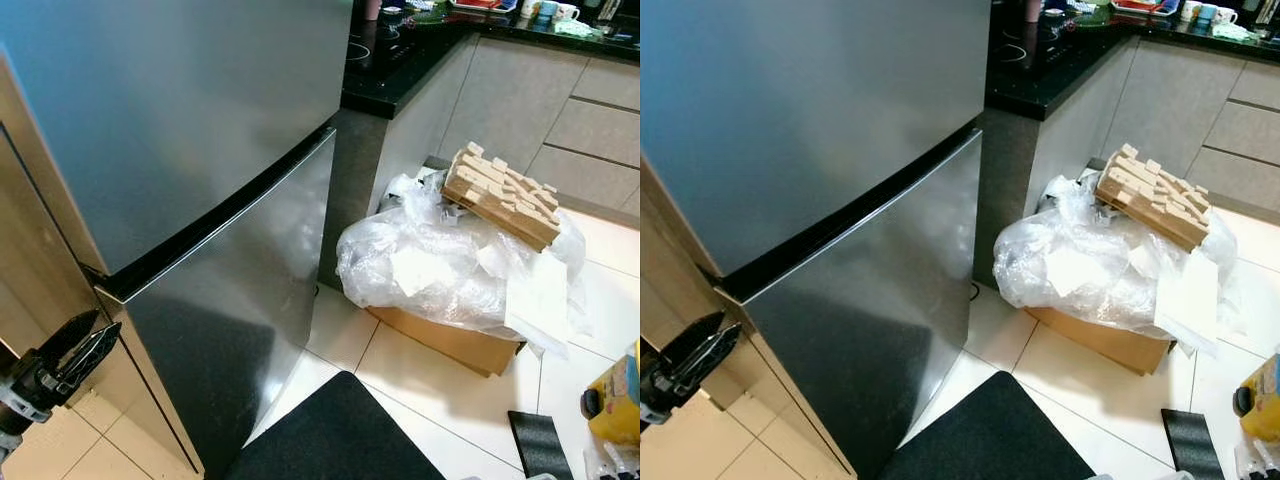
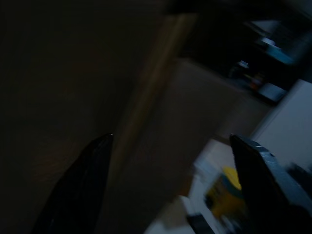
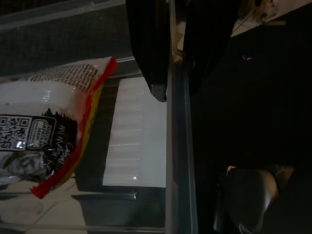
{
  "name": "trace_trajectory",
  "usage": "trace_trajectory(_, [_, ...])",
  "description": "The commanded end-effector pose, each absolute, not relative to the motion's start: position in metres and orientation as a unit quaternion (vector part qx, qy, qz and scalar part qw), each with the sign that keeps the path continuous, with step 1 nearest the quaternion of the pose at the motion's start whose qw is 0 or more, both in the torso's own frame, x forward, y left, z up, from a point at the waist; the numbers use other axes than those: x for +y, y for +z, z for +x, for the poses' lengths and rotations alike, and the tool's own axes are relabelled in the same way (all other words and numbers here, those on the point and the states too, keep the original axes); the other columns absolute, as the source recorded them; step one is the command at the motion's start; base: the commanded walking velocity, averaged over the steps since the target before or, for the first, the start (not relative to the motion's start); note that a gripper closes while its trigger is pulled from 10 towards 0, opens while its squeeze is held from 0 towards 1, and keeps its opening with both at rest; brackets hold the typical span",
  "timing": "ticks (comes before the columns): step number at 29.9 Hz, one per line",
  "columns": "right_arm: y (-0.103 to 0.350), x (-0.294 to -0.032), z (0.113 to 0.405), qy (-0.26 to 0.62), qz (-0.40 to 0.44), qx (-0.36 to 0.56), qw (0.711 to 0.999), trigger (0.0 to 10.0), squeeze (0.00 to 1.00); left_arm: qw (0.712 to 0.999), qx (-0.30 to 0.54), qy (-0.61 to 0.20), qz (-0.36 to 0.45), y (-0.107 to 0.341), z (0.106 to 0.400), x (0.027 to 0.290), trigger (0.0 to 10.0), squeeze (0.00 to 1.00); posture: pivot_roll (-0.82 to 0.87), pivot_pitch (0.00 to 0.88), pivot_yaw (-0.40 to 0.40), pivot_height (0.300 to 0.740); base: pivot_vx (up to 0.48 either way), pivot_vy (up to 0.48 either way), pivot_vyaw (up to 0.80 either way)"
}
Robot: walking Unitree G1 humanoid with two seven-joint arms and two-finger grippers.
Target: Restocking fridge
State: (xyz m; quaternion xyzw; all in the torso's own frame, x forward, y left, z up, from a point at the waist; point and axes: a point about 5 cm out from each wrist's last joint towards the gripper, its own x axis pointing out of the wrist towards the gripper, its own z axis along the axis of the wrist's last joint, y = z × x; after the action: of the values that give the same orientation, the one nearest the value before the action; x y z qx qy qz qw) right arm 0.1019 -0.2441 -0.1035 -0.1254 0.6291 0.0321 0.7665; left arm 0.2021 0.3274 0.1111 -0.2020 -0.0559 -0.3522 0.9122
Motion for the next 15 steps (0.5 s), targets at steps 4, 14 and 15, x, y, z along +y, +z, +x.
trace_trajectory(4, [-0.103,-0.248,0.101,0.025,-0.125,0.629,0.767,10.0,0.0,0.909,-0.043,-0.379,-0.166,0.122,0.202,0.328,10.0,1.0,-0.04,0.0,-0.033,0.74,0.0,0.0,0.0])
trace_trajectory(14, [-0.103,-0.247,0.101,0.026,-0.123,0.629,0.767,10.0,0.0,0.926,-0.01,-0.358,-0.118,0.112,0.219,0.307,10.0,0.0,-0.04,0.0,-0.034,0.74,0.0,0.0,0.0])
trace_trajectory(15, [-0.103,-0.246,0.101,0.026,-0.123,0.629,0.767,10.0,0.0,0.926,-0.002,-0.36,-0.116,0.109,0.221,0.304,10.0,0.0,-0.04,0.0,-0.034,0.74,0.0,0.0,0.0])
